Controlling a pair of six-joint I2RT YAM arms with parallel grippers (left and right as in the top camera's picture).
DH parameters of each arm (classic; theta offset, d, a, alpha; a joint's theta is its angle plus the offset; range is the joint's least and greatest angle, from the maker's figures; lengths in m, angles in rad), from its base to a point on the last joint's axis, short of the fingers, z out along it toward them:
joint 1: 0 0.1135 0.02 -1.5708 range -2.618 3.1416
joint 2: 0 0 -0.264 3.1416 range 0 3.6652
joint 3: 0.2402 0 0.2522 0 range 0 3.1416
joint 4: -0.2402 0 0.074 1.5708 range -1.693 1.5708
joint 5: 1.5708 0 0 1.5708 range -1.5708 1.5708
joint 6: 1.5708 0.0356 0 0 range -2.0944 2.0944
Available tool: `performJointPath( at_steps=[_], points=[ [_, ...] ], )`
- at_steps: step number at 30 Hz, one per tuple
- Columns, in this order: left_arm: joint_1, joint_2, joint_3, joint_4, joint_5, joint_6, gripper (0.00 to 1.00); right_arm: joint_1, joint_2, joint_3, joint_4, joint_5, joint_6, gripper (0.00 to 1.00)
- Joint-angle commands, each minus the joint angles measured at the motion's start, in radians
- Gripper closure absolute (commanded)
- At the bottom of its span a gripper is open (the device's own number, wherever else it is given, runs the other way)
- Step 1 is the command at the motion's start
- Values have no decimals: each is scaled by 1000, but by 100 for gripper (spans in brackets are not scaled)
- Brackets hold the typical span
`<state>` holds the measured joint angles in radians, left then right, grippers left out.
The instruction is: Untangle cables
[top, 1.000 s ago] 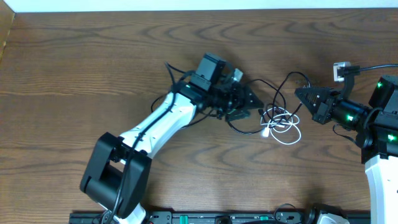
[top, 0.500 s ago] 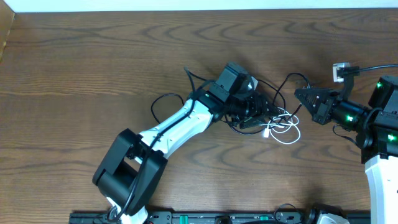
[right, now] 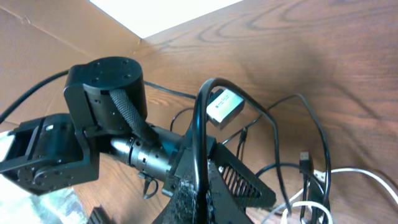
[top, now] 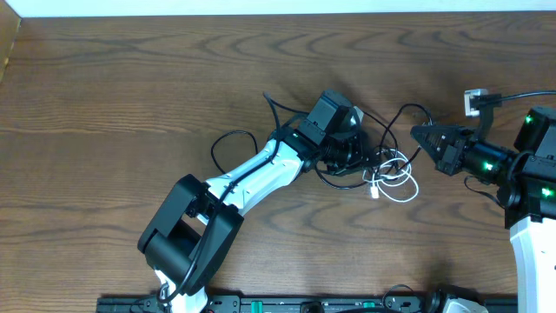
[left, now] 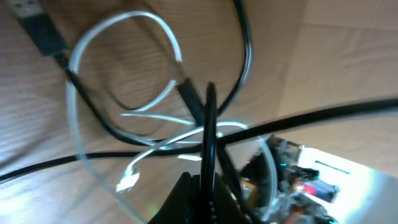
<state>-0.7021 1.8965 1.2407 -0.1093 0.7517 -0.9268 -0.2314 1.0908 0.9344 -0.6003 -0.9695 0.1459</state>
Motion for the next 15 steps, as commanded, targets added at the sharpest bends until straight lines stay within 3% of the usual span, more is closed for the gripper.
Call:
performJointPath(
  at_steps=[1,5,9,12,15],
  points=[
    [25,3,7,-108,-97,168,93,-3,-10,16,-39,101,-31,99],
    [90,-3,7,-351,-234,303,93,-3,-9,16,-173,539,-13,99],
    [187,-26,7,-537,-350,446,93,-3,2,16,-311,1032,129,99],
    [275,-65,7,-615,-410,531,93,-3,6,15,-370,1206,199,99],
    [375,-128,7,-637,-413,560,93,-9,6,15,-380,1242,241,99]
  ],
)
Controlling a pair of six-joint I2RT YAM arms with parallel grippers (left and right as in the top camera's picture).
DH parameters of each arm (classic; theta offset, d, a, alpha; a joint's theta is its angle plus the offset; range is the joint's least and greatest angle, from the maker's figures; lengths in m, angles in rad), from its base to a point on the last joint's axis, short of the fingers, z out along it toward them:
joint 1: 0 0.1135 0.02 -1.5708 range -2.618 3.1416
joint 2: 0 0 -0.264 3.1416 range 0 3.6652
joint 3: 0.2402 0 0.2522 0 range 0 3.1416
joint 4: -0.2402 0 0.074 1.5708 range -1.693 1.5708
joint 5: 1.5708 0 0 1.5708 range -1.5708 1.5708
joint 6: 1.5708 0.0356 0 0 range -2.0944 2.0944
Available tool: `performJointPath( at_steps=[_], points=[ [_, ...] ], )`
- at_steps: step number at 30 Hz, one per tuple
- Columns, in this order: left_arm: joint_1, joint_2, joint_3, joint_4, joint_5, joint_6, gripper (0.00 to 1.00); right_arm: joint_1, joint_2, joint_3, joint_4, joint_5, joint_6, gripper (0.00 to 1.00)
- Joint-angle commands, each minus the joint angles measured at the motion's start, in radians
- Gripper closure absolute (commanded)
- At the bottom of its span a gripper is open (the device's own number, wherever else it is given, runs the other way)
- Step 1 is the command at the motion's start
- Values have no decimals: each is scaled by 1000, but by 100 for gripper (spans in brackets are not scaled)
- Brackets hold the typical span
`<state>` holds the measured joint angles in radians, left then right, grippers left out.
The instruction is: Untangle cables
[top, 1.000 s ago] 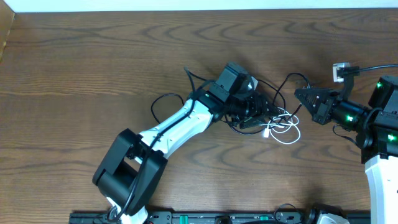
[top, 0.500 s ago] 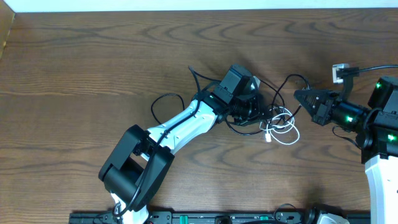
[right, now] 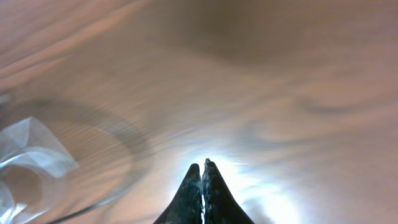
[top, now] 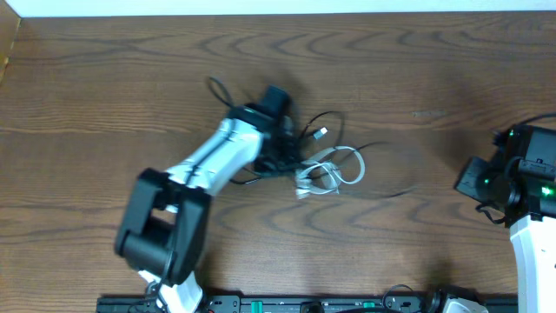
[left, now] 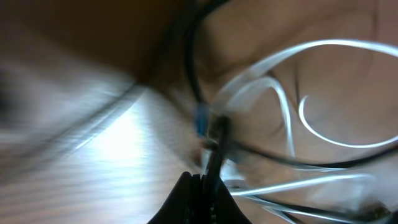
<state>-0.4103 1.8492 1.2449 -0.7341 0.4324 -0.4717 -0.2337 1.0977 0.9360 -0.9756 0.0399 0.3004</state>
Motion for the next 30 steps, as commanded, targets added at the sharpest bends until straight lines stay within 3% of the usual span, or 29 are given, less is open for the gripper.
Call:
performJointPath(
  at_steps=[1,7,11,15,18,22,30],
  points=[
    [119,-107,3,-14,-92,105,93,-12,0,14,-4,237,103,99],
    [316,-283,3,-6,27,106,93,-42,0,14,7,193,156,99],
    [369,-370,3,18,306,148,93,-40,1,14,75,-130,58,99],
    [329,-412,3,29,428,170,93,-39,3,14,153,-565,-130,82],
    [276,-419,3,36,511,206,93,-22,3,14,175,-771,-250,62],
    [209,-419,3,87,621,217,93,23,3,14,171,-807,-296,50],
    [111,-419,3,217,684,212,93,189,9,12,140,-825,-295,41]
  ],
)
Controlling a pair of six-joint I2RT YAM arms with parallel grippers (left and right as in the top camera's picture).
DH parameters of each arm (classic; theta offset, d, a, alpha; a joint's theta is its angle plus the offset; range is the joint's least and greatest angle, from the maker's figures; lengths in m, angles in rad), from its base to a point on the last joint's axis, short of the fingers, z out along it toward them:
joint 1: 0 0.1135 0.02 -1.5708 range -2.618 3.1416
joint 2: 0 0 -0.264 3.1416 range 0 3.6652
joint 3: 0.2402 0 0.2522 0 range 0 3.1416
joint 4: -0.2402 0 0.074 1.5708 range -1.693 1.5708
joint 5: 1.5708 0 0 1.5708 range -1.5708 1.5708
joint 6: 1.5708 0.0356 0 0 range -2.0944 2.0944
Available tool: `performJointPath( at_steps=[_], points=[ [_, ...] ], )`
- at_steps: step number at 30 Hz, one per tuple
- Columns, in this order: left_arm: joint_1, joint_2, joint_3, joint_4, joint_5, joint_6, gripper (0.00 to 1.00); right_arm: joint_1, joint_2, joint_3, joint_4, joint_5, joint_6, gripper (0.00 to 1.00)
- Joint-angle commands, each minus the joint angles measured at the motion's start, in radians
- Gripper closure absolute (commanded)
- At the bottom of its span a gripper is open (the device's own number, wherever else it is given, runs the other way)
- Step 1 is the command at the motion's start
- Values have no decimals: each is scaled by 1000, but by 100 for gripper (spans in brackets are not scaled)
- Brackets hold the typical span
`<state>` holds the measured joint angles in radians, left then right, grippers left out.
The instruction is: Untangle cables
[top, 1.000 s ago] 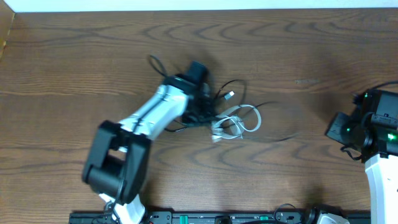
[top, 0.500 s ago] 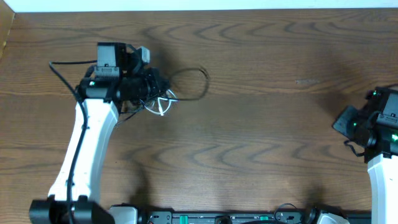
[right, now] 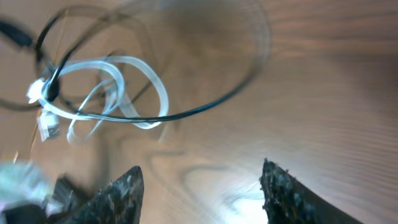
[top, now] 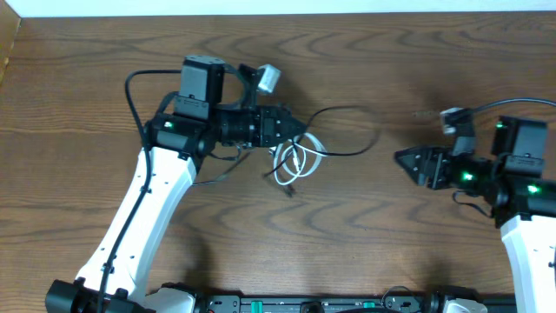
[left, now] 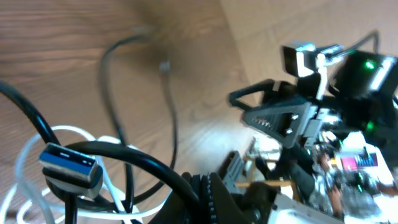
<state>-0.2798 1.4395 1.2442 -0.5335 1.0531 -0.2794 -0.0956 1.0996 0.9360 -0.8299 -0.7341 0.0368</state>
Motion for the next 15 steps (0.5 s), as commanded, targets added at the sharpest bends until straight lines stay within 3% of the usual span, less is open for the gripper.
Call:
performJointPath(
  at_steps=[1,8,15],
  points=[
    [-28,-9,3,21,70,20,93,74,11,12,-4,-50,-31,41],
    [-67,-9,3,91,199,20,93,175,64,11,19,35,-31,49],
    [-67,-9,3,109,245,20,93,200,158,11,59,70,-31,46]
  ],
)
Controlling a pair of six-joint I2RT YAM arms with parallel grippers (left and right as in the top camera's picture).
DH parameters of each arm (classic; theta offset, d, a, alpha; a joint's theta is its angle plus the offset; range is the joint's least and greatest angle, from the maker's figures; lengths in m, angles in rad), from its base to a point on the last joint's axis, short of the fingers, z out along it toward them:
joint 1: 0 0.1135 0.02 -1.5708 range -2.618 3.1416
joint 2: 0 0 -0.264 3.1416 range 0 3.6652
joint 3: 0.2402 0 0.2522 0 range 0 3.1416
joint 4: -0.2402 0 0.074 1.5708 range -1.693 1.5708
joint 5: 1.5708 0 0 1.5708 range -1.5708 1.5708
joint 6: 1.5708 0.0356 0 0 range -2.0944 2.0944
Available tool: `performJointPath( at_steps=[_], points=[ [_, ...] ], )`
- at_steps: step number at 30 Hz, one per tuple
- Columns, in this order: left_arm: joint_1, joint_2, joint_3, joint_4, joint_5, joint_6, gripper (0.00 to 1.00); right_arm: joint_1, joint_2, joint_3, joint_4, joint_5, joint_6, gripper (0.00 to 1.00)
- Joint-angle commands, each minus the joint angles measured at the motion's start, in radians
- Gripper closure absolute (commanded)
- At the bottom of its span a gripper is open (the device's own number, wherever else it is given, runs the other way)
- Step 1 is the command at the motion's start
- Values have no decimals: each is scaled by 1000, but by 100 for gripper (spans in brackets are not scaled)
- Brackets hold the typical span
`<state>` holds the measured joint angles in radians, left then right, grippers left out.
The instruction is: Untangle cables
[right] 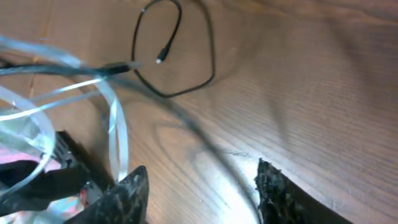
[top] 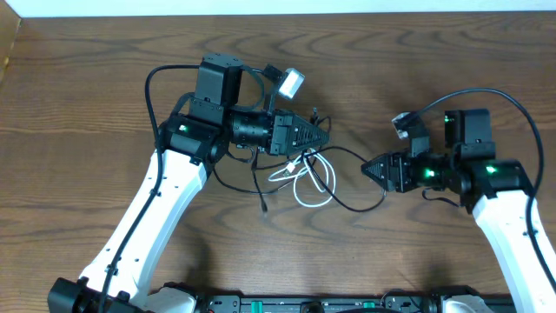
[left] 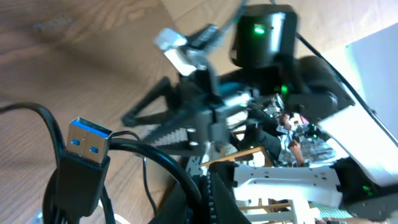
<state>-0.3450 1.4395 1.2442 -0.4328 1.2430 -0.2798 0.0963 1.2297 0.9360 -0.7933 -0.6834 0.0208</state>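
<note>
A tangle of thin white cable (top: 304,181) and black cable (top: 352,204) lies mid-table. My left gripper (top: 320,137) points right just above it, shut on a thick black cable (left: 158,158). That cable's USB plug with a blue insert (left: 84,146) sticks up beside the fingers (left: 206,186). My right gripper (top: 372,168) faces it from the right, open, its tips close to the tangle. In the right wrist view a blurred black strand (right: 186,127) runs between the spread fingers (right: 127,193), with white loops (right: 115,118) at the left.
A thin black loop ending in a small plug (right: 163,59) lies on the wood beyond the right gripper. The white wall edge (top: 278,7) runs along the far side of the brown table (top: 87,87).
My right gripper has moved left and now sits close to the tangle, still open. The left gripper has shifted a little to the right, still shut on the black cable. The black strand lies lower.
First both grippers were shut on black cable at the tangle, right of centre. Then the left held the tangle left of centre while the right was shut and empty at the far right. Later the right stood open, and now it faces the left gripper at the tangle.
</note>
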Motion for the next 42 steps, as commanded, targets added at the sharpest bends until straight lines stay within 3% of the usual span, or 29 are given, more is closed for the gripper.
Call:
performJointPath(
  at_steps=[1,7,11,16,17,22,27,31,42],
  points=[
    [-2,-9,3,8,56,20,93,8,35,11,35,19,-14,44],
    [-2,-9,3,-6,59,20,93,8,55,11,107,75,-14,38],
    [-2,-9,3,-6,59,20,93,9,61,11,102,146,-15,41],
    [-2,-9,3,-6,58,21,93,10,82,11,77,152,-15,97],
    [-2,-9,3,-7,56,21,93,10,87,11,69,169,-15,99],
    [2,-9,3,-60,-89,23,93,8,100,11,16,489,146,99],
    [4,-9,3,-268,-571,62,93,-18,100,11,-90,920,377,99],
    [43,-9,3,-386,-844,62,93,-84,100,11,-150,1060,431,99],
    [342,-9,3,-437,-863,58,93,-411,100,11,-186,1065,432,99]
  ],
)
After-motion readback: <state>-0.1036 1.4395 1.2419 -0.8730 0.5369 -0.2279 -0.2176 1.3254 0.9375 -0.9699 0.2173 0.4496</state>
